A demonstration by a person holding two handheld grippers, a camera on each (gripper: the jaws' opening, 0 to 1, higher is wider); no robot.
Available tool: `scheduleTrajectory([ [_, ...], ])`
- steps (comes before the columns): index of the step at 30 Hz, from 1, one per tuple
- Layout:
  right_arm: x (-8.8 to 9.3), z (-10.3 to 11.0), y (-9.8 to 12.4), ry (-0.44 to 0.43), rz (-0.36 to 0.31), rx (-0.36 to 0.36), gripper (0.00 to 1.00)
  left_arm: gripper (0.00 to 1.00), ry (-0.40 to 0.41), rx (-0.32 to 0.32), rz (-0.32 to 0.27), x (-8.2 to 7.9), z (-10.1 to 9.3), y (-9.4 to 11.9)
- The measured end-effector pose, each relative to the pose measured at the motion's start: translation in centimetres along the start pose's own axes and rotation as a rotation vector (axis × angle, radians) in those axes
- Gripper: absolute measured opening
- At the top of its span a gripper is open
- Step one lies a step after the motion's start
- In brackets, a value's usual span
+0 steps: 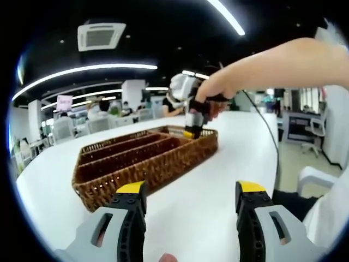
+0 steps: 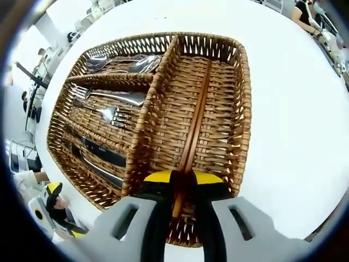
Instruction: Arrange the knives, forks, and spoons in their matching storage slots by inserting each utensil handle-first until every utensil is classified and aligned in the correct compartment
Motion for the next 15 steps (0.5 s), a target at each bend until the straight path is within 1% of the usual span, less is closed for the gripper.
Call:
scheduleTrajectory([
  [4,0.1,-0.1,-0.1,0.008,0.002,0.007,0.12,0.66,-0.001,-0.001,-0.003,-0.1,0.0,0.1],
  [5,0.6,0.2,0.0,0.013,0.001,0.008,0.12,0.66,-0.001,-0.001,-0.003,-0.1,0.0,0.1],
  [7,0.9,0.3,0.1,0.009,-0.001,0.009,0.12,0.66,0.000,0.000,-0.003,0.0,-0.1,0.0],
  [11,1.1,0.4,0.2,0.009,-0.006,0.005,0.13,0.66,-0.001,0.001,0.001,0.1,-0.1,0.0],
  [15,0.7,0.2,0.1,0.012,0.000,-0.002,0.14,0.66,-0.003,0.002,0.000,0.0,-0.1,0.0],
])
Point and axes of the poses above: the point that each gripper's makers call its tool centre point, and the gripper's own axes: y roughly backward along the fingers, z roughly to its left, x roughly out of its underside, the point moved 6 cm from there along y, roughly backward along the fingers, and after that the axes turned 13 degrees about x, right-handed, at the moved point
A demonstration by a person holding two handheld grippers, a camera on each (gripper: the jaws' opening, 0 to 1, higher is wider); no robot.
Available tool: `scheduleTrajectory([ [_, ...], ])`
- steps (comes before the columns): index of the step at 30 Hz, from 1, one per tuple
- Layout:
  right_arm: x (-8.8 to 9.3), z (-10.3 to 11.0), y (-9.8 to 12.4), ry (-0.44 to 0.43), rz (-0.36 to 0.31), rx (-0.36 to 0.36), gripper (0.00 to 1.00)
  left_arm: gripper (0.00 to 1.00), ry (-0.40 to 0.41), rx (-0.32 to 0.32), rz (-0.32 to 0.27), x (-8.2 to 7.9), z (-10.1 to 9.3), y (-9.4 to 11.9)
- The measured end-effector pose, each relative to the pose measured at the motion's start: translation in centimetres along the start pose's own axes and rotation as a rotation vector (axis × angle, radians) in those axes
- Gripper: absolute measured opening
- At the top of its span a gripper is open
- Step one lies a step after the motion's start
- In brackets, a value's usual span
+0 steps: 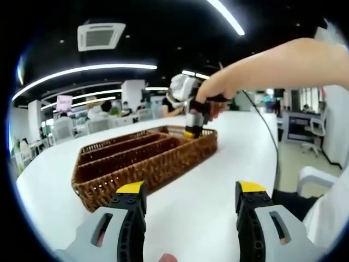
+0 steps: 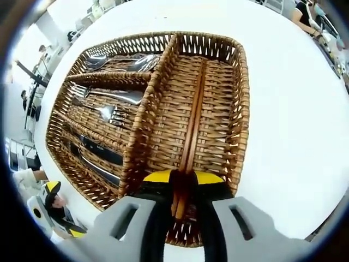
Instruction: Arrange the knives, forks, and spoons in their matching storage slots by inserting each utensil handle-first until every utensil is classified and aligned in the correct compartment
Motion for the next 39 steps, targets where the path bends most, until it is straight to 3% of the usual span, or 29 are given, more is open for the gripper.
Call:
scheduleTrajectory([
  [10,-0.3,-0.2,0.6,-0.025,-0.031,-0.013,0.14,0.66,-0.008,0.001,0.002,-0.2,0.0,0.0],
  [17,-0.8,-0.4,1.8,-0.039,-0.092,0.010,0.14,0.66,-0.008,-0.001,0.000,-0.3,0.0,0.1],
  [29,-1.0,-0.1,1.6,-0.005,-0.099,0.021,0.14,0.66,-0.005,-0.003,0.001,-0.3,0.1,0.2],
  [34,-1.9,-0.5,2.1,0.051,-0.146,0.012,0.14,0.66,-0.004,-0.006,-0.003,-0.2,0.1,0.3],
  [39,-1.3,-0.5,2.8,0.070,-0.171,-0.005,0.14,0.66,-0.002,-0.013,-0.002,-0.2,0.3,0.5],
])
Point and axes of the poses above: the point that each gripper's makers call its tool centre point, and the gripper's own axes: y roughly backward along the fingers, z roughly to its left, x roughly out of its underside, the point moved 6 cm from there along y, roughly backward along the fingers, and after that the axes turned 13 degrees about x, right-handed, at the moved point
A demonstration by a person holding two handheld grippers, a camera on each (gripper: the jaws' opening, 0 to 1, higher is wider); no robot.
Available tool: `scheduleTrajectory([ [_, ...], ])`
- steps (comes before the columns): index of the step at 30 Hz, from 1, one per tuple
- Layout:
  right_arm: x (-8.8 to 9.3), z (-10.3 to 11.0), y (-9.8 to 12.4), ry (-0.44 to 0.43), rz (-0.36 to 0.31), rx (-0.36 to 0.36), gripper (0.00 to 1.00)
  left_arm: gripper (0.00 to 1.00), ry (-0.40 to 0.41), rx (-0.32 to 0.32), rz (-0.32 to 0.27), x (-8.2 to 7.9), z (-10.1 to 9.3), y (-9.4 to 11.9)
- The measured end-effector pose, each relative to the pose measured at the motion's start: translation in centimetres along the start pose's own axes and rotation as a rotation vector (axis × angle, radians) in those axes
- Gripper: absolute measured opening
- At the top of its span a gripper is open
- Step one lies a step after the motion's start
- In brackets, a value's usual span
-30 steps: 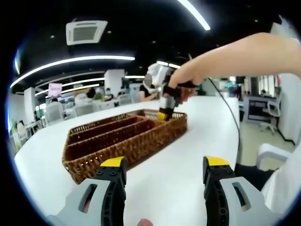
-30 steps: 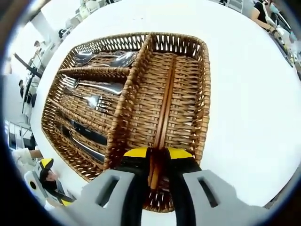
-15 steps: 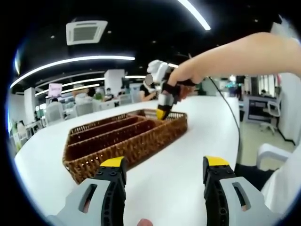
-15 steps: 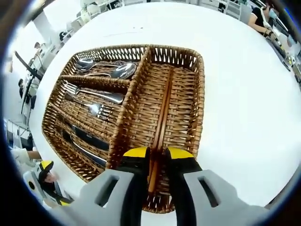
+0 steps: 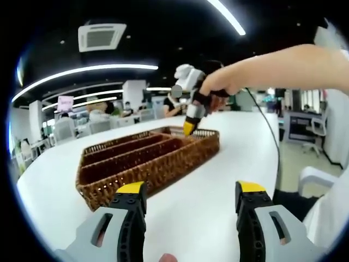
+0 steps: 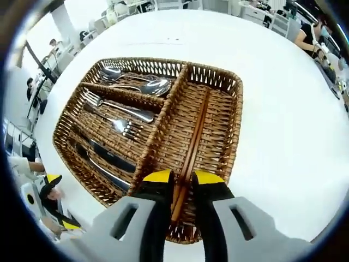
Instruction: Arrange the knives, forks, and spoons in their matching storage slots by inserting each utensil handle-first until every utensil is classified and aligned in the correct compartment
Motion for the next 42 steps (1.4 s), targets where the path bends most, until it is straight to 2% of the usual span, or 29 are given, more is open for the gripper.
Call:
scheduleTrajectory([
  [5,0.2,0.4,0.8,0.066,-0.037,-0.010,0.14,0.66,0.005,-0.012,-0.009,-0.2,0.3,0.2],
  [14,0.6,0.6,1.6,0.106,-0.086,-0.037,0.14,0.66,0.013,-0.033,-0.016,-0.2,0.8,0.8],
  [17,0.5,0.4,1.8,0.196,-0.125,-0.004,0.16,0.66,0.018,-0.041,-0.017,-0.1,1.1,1.0],
  [22,0.4,0.8,2.2,0.222,-0.146,-0.017,0.16,0.66,0.021,-0.053,-0.020,-0.1,1.3,1.3],
  [25,0.3,0.4,2.4,0.334,-0.183,0.019,0.16,0.66,0.027,-0.061,-0.017,0.1,1.6,1.5],
  [26,0.4,0.3,2.4,0.349,-0.181,0.013,0.16,0.66,0.026,-0.063,-0.017,0.1,1.7,1.5],
  [32,0.4,0.8,2.7,0.334,-0.249,-0.034,0.22,0.66,0.027,-0.071,-0.019,-0.1,2.0,1.6],
  [34,0.7,0.9,2.6,0.337,-0.249,-0.042,0.22,0.66,0.029,-0.073,-0.018,0.1,2.0,1.7],
  [36,0.7,0.8,2.6,0.362,-0.257,-0.029,0.21,0.66,0.032,-0.075,-0.017,0.3,2.0,1.8],
  [38,1.5,1.1,2.8,0.390,-0.271,-0.015,0.21,0.66,0.037,-0.079,-0.012,0.6,2.1,1.9],
  [42,2.1,1.4,3.0,0.403,-0.284,-0.027,0.21,0.66,0.034,-0.085,-0.006,0.6,2.2,2.1],
])
Point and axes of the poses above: the point that each gripper's makers call its tool centre point, and the gripper's own axes: y roughly backward along the fingers, z roughly to its left, x roughly out of its underside, the point moved 6 cm from there along y, roughly backward along the fingers, and after that the axes turned 13 degrees about x, right-handed, at the moved point
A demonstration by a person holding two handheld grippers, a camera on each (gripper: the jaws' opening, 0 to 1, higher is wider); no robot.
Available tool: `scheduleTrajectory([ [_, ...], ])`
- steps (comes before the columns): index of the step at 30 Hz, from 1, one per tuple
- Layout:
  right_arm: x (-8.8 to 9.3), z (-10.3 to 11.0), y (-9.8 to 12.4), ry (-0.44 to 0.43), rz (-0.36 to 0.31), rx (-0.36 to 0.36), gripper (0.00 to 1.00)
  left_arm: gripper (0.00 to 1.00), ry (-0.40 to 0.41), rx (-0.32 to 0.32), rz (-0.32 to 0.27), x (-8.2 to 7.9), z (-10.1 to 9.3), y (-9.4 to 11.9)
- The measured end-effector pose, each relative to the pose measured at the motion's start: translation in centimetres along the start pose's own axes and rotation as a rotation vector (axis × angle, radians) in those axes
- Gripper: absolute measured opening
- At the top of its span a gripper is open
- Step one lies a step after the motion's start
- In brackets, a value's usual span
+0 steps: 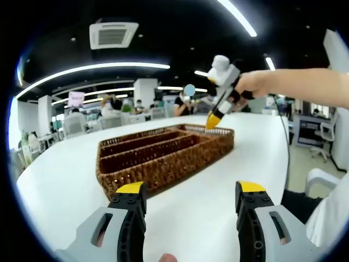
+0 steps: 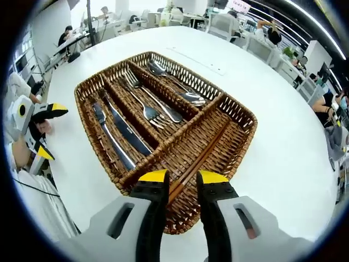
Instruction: Arrange the knives, forks, and spoons in their matching storage slots by inserting each utensil handle-first until every utensil is classified and aligned in the correct compartment
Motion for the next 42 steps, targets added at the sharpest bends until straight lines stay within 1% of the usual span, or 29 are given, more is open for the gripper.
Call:
scheduleTrajectory([
  [3,0.1,0.5,0.3,0.018,-0.037,-0.008,0.21,0.66,-0.002,-0.008,-0.003,-0.2,0.3,0.2],
  [5,-0.1,0.3,0.3,0.037,-0.074,-0.014,0.21,0.66,-0.006,-0.015,-0.004,-0.4,0.5,0.3],
  [7,-0.2,0.2,0.1,0.040,-0.078,-0.017,0.20,0.66,-0.007,-0.018,-0.003,-0.4,0.6,0.3],
  [9,-0.6,0.2,-0.1,0.057,-0.120,-0.019,0.20,0.66,-0.009,-0.028,0.001,-0.3,0.9,0.6],
  [12,-0.8,0.3,-0.2,0.080,-0.156,-0.022,0.20,0.67,-0.014,-0.040,0.005,-0.2,1.3,0.9],
  [13,-0.9,0.4,-0.2,0.090,-0.171,-0.021,0.20,0.67,-0.013,-0.044,0.003,-0.3,1.4,1.0],
  [14,-0.8,0.7,-0.2,0.102,-0.173,-0.028,0.21,0.67,-0.013,-0.045,0.001,-0.3,1.5,1.1],
  [15,-0.8,0.9,-0.2,0.135,-0.185,-0.036,0.21,0.67,-0.013,-0.048,-0.001,-0.3,1.6,1.2],
  [17,-0.9,1.0,-0.2,0.133,-0.189,-0.032,0.21,0.67,-0.013,-0.054,0.003,-0.2,1.8,1.3],
  [20,-1.1,1.4,0.1,0.133,-0.227,-0.040,0.21,0.67,-0.014,-0.062,-0.002,-0.3,2.1,1.8],
  [22,-1.1,1.5,0.1,0.141,-0.229,-0.037,0.21,0.68,-0.014,-0.067,-0.005,-0.3,2.3,2.0],
  [23,-1.0,1.5,0.2,0.164,-0.241,-0.029,0.21,0.68,-0.017,-0.076,-0.006,-0.3,2.5,2.2],
  [26,-0.9,1.5,0.3,0.162,-0.260,-0.030,0.22,0.68,-0.013,-0.094,-0.011,-0.3,3.3,2.9],
  [29,-0.6,1.5,0.4,0.166,-0.267,-0.026,0.22,0.69,-0.016,-0.103,-0.010,-0.5,3.6,3.2],
  [31,-0.6,1.4,0.4,0.161,-0.292,-0.023,0.22,0.69,-0.017,-0.108,-0.015,-0.6,3.7,3.3],
  [34,-0.5,1.5,0.4,0.155,-0.302,-0.023,0.22,0.69,-0.019,-0.109,-0.014,-0.6,3.7,3.4],
  [35,-0.4,1.5,0.6,0.164,-0.318,-0.008,0.22,0.69,-0.022,-0.109,-0.012,-0.5,3.6,3.4],
  [38,-0.5,1.7,0.7,0.155,-0.337,-0.016,0.22,0.69,-0.028,-0.112,-0.013,-0.7,3.6,3.6],
  [41,-0.4,1.8,0.9,0.161,-0.355,-0.003,0.22,0.69,-0.032,-0.117,-0.011,-0.8,3.8,4.0],
  [42,-0.4,1.6,1.0,0.161,-0.370,0.006,0.22,0.69,-0.034,-0.121,-0.011,-0.9,3.9,4.3],
])
Point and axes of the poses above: the point that each gripper's makers call its tool centre point, and the gripper's own axes: y roughly backward along the fingers, z roughly to its left, x roughly out of its underside, the point moved 6 cm from there along y, roughly backward along the fingers, and after that the axes turned 13 degrees about x, right-handed, at the moved point
